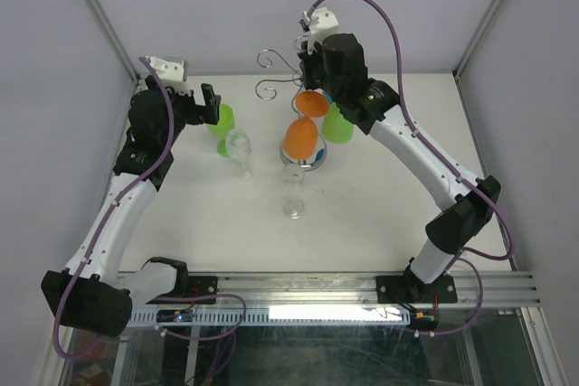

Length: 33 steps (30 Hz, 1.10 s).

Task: Place the wine glass upside down on the wine glass rack
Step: Adjust the wine rack at the center of the board.

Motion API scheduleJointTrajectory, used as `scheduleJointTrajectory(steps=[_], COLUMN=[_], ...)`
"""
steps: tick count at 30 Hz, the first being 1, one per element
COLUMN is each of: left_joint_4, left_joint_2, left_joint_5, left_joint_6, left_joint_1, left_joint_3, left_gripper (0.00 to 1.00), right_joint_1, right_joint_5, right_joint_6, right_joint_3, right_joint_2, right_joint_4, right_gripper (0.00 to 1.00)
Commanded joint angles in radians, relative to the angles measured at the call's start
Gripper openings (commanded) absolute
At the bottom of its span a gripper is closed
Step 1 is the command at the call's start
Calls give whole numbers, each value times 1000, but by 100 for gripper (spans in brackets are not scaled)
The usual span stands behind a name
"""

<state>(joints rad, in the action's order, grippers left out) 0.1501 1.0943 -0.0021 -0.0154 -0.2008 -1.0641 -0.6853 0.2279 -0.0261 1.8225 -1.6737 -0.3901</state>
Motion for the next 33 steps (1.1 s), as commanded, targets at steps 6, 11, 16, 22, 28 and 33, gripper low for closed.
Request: scheduleJointTrajectory(steps=[6,11,16,22,28,33], left_joint_4=[-25,-25,-25,-25,-23,-22], left_joint_2=[-7,-7,-3,6,9,6], left_joint_5=[-19,-18,-16,-15,-17,-22], left_joint_6=[-15,-15,-14,-13,-17,-19], left_joint_1=[9,10,8,9,9,10], left_joint_3=[-16,-16,-16,-16,-16,-16], left_gripper=[98,98,98,98,98,98], right_joint_1=[-2,26,96,216,329,383], right_joint_5=[-79,-162,-302,-556,-823,-992], right_joint_6=[-162,-207,-210,-183,-209,-228], right_joint_3=[87,128,130,155,262,290], right_joint_2=[1,-9,1,-18,-94,-108], right_joint_4=[72,50,51,54,7,19], right_gripper=[0,0,0,0,0,0])
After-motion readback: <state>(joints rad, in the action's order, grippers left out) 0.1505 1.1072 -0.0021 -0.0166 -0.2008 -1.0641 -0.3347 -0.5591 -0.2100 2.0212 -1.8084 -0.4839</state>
